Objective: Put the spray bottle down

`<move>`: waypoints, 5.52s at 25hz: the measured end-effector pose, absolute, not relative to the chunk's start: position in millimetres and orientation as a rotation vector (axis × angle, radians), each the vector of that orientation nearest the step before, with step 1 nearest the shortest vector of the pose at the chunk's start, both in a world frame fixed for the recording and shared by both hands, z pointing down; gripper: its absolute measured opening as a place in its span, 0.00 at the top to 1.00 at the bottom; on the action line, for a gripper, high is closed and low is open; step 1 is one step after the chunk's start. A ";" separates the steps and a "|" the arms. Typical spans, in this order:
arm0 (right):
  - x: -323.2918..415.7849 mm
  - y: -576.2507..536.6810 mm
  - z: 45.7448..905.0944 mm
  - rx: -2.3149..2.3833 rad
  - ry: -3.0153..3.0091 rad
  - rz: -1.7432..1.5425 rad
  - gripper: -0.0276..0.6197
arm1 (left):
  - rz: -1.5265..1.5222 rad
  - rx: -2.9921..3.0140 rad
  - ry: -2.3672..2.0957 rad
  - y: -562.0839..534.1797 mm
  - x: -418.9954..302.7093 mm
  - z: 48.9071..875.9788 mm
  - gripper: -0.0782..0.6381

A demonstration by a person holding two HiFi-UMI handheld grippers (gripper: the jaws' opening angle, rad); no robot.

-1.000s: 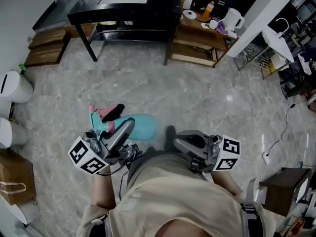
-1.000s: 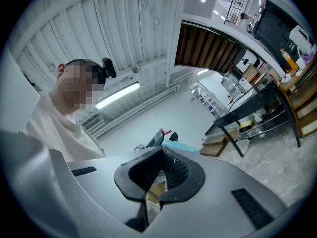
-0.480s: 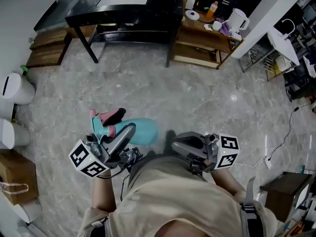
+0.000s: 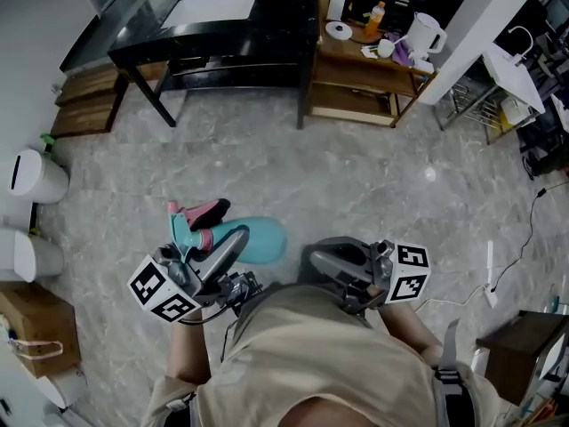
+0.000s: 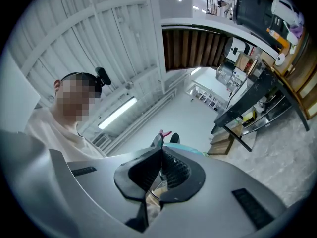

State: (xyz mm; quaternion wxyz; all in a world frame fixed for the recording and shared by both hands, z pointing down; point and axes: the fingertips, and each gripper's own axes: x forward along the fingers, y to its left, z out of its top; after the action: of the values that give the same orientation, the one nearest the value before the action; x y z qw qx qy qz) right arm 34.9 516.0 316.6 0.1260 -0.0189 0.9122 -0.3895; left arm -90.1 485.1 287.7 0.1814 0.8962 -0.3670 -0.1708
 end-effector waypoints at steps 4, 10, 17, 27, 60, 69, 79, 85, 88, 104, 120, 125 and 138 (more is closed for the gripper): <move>48.8 496.3 317.1 -0.055 2.640 -1.135 0.92 | -0.456 2.538 -1.051 467.4 -76.1 285.3 0.55; 73.0 465.8 316.5 -0.048 2.629 -1.143 0.92 | -0.427 2.548 -1.079 438.6 -50.0 280.1 0.55; 100.1 427.1 316.5 -0.019 2.642 -1.139 0.92 | -0.413 2.534 -1.136 399.7 -22.5 276.7 0.55; 127.4 382.4 320.0 -0.037 2.626 -1.116 0.92 | -0.375 2.532 -1.207 367.1 3.3 277.4 0.55; 123.0 303.8 331.2 -0.263 2.598 -1.127 0.92 | -0.321 2.584 -1.140 269.8 -13.3 283.9 0.55; 103.3 277.9 333.3 -0.348 2.615 -1.128 0.92 | -0.351 2.585 -1.081 236.7 -38.8 289.2 0.55; 75.3 253.2 332.2 -0.409 2.658 -1.133 0.92 | -0.417 2.556 -1.054 206.4 -74.8 294.9 0.55; 54.2 237.1 332.3 -0.424 2.680 -1.112 0.92 | -0.471 2.555 -1.035 188.9 -98.7 295.0 0.55; 43.0 227.8 329.9 -0.428 2.680 -1.101 0.92 | -0.474 2.567 -1.032 181.3 -109.4 293.5 0.55; -12.6 205.0 332.4 -0.438 2.718 -1.093 0.92 | -0.536 2.591 -0.988 159.4 -159.0 289.2 0.55; -13.3 154.9 335.1 -0.348 2.695 -1.186 0.92 | -0.431 2.568 -1.127 118.3 -161.5 289.2 0.55; -3.3 126.1 334.8 -0.346 2.687 -1.193 0.92 | -0.400 2.581 -1.166 87.7 -153.6 283.2 0.55; 24.2 71.2 340.7 -0.269 2.668 -1.253 0.92 | -0.280 2.574 -1.259 31.0 -123.2 288.5 0.55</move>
State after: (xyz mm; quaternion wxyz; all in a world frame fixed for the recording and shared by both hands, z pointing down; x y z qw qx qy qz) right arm 24.2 71.2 340.7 0.0910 -0.0906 0.8977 -0.4215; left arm -123.2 31.0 288.5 0.1311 0.8863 -0.4335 -0.0964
